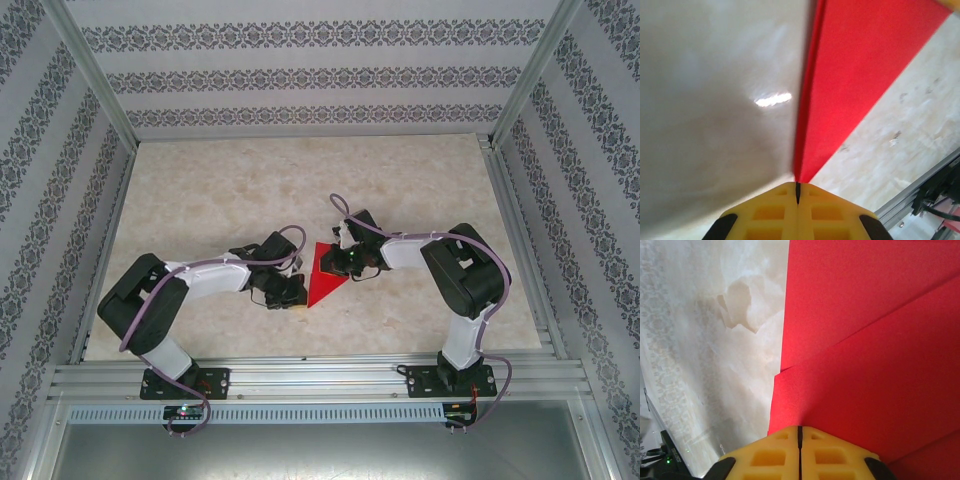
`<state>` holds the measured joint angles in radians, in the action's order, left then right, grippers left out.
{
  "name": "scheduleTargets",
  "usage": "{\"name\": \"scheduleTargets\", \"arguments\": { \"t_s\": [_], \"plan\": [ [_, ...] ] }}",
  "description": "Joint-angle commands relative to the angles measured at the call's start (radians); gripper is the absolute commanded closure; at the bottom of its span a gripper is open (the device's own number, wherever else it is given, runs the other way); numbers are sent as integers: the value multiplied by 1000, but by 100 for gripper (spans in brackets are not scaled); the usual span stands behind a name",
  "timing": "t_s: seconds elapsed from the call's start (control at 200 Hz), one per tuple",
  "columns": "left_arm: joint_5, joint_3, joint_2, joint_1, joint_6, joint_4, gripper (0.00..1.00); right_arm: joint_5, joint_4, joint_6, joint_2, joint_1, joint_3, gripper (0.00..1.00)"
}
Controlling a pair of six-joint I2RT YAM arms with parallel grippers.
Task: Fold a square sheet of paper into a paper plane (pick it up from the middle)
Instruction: Fourth fold the wing at the center of the table, then turn over the paper at the center of the table.
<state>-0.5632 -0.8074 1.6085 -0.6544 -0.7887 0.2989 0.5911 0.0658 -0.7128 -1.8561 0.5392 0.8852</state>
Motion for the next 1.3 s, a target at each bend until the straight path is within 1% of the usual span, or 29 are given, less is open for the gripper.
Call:
{"name": "scheduleTargets", "arguments": {
  "t_s": [0.0,0.025,0.085,0.11,0.23,0.31,0.39,0.485,0.535,0.59,0.639,0.684,0.789,0.844,0.934,1.044,1.119,1.239,1.294],
  "plan": [
    [74,-60,-55,-4,13,60,90,-25,-61,-12,51,-4,30,90],
    [90,-66,-61,-3,10,64,87,-27,-68,-15,69,-5,34,88],
    [126,-73,-79,1,-1,68,83,-38,-81,-26,118,-7,35,84],
    [141,-74,-85,2,-4,68,81,-46,-86,-34,139,-8,31,81],
    [226,-72,-118,13,-29,72,61,-110,-108,-84,226,-38,-12,64],
    [274,-75,-128,15,-35,71,48,-147,-103,-116,272,-63,-57,57],
    [309,-75,-131,17,-50,56,35,-175,-100,-131,298,-73,-87,53],
    [330,-70,-126,17,-62,24,24,-173,-96,-151,282,-72,-92,51],
    [335,-68,-119,19,-63,11,19,-166,-94,-163,262,-67,-86,51],
    [332,-69,-107,19,-60,-4,15,-160,-88,-173,239,-60,-77,51],
    [307,-67,-96,19,-60,-38,16,-162,-84,-179,225,-50,-68,52],
    [253,-61,-80,19,-61,-92,19,-164,-84,-184,212,-42,-58,52],
    [122,-64,-22,19,-89,-228,33,-172,-80,-195,191,-33,-45,52],
    [99,-71,12,19,-106,-273,39,-174,-78,-203,181,-31,-42,53],
    [102,-83,51,19,-115,-300,51,-184,-77,-216,170,-31,-43,53],
    [106,-104,91,19,-116,-309,59,-192,-75,-228,163,-31,-45,53],
    [121,-116,112,19,-116,-289,63,-190,-74,-230,154,-32,-42,53],
    [177,-121,128,19,-106,-235,71,-189,-72,-234,147,-30,-38,54],
    [197,-122,129,19,-99,-211,73,-188,-72,-235,142,-30,-36,54]
  ]
}}
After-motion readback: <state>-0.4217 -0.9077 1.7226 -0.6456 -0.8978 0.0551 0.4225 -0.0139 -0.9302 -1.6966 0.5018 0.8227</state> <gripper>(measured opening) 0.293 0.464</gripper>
